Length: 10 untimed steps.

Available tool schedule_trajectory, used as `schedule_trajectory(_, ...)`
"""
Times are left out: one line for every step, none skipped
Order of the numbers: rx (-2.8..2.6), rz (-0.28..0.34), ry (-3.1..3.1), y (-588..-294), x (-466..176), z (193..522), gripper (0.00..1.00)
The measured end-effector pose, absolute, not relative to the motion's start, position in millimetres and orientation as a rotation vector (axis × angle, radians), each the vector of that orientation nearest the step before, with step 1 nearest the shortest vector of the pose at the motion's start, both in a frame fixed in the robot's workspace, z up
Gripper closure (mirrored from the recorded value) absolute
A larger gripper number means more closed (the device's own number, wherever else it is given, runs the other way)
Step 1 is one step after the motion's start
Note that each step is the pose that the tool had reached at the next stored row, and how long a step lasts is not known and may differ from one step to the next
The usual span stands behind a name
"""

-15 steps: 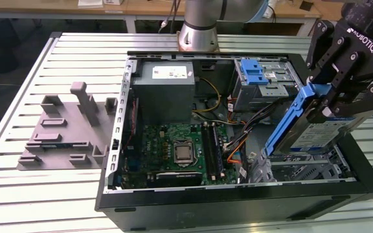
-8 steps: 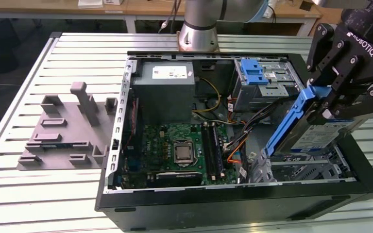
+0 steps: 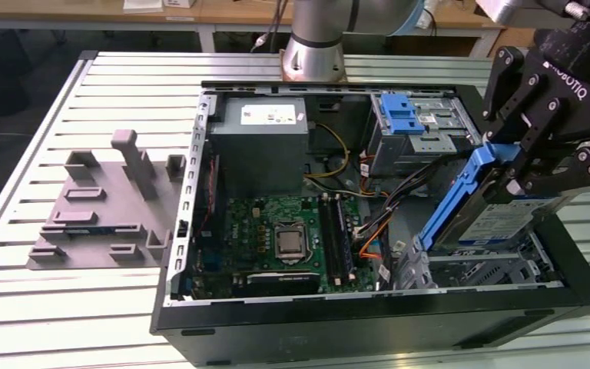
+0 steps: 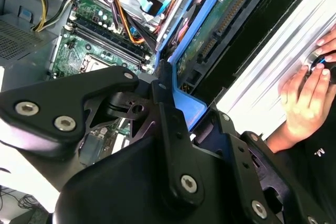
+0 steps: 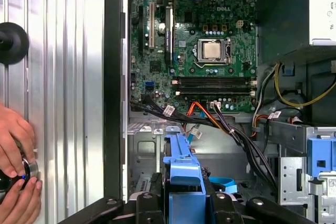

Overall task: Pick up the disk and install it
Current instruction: 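Insert the disk into the insertion slot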

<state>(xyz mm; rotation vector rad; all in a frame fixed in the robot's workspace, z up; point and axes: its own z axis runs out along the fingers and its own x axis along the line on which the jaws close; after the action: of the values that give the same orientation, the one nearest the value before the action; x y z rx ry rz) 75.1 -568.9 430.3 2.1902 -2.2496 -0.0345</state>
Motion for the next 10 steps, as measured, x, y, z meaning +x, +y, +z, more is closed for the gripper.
schedule_trajectory(2.19,-0.035,-2.25,-569.1,75.1,429.5,0.64)
schedule_trajectory(2.19,-0.035,-2.25,-569.3,75.1,428.8,0.64)
schedule_trajectory(2.19,-0.035,-2.25,-569.4,75.1,428.0,0.64)
schedule_trajectory(2.19,-0.035,-2.25,-569.6,75.1,427.3,0.64)
schedule_trajectory(2.19,-0.035,-2.25,-569.7,75.1,426.5,0.64)
schedule_trajectory(2.19,-0.035,-2.25,-569.9,75.1,425.6,0.64)
schedule_trajectory(2.19,-0.035,-2.25,-570.1,75.1,424.7,0.64)
schedule_trajectory(2.19,-0.035,-2.25,-570.2,75.1,423.8,0.64)
schedule_trajectory(2.19,-0.035,-2.25,-570.4,75.1,422.9,0.64)
schedule_trajectory(2.19,-0.035,-2.25,-570.6,75.1,422.1,0.64)
